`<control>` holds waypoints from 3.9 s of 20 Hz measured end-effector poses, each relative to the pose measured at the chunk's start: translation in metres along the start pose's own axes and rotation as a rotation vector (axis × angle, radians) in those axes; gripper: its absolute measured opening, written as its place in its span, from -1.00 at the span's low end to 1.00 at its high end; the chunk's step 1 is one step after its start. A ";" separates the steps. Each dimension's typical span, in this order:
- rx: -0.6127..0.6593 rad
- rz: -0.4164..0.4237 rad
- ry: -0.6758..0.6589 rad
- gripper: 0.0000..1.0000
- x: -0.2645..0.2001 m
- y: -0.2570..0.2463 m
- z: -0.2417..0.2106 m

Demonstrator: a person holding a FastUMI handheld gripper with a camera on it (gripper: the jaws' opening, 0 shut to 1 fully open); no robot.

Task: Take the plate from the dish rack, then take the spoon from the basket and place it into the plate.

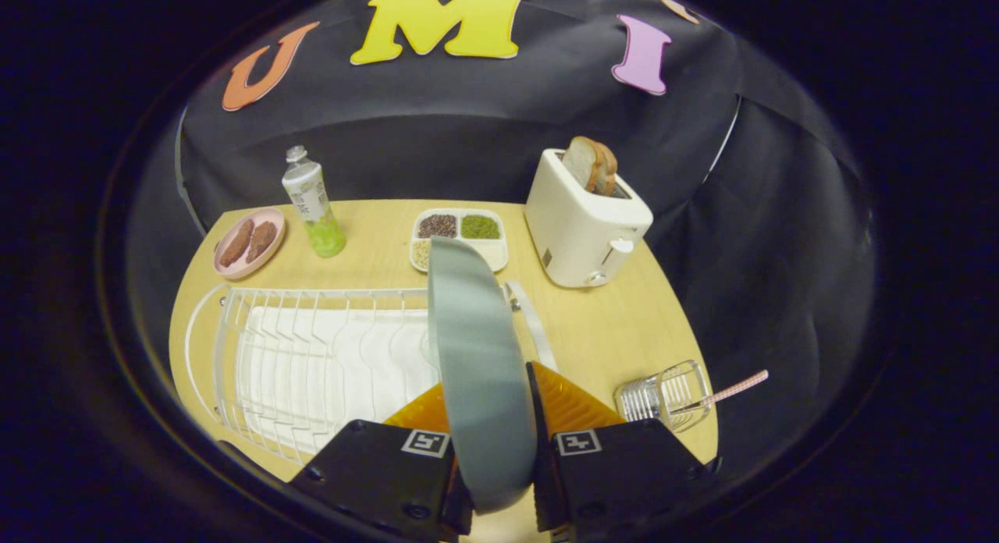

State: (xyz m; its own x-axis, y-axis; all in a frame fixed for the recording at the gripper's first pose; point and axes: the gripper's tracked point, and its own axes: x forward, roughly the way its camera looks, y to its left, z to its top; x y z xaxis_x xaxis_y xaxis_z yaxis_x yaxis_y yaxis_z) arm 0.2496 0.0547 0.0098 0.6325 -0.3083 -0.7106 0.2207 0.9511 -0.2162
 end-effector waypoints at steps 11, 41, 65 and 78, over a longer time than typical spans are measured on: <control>0.179 0.214 -0.199 -0.30 -0.096 -0.004 -0.032; 0.670 0.721 0.173 0.10 -0.035 0.028 -0.285; 0.279 0.252 -0.645 0.69 -0.034 -0.240 -0.172; 0.266 0.377 -0.540 0.55 0.098 -0.236 -0.108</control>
State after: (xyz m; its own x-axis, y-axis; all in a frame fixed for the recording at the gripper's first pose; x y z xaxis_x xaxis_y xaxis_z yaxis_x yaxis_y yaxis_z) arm 0.1789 -0.1974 -0.0812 0.9660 0.0081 -0.2586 0.0450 0.9790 0.1986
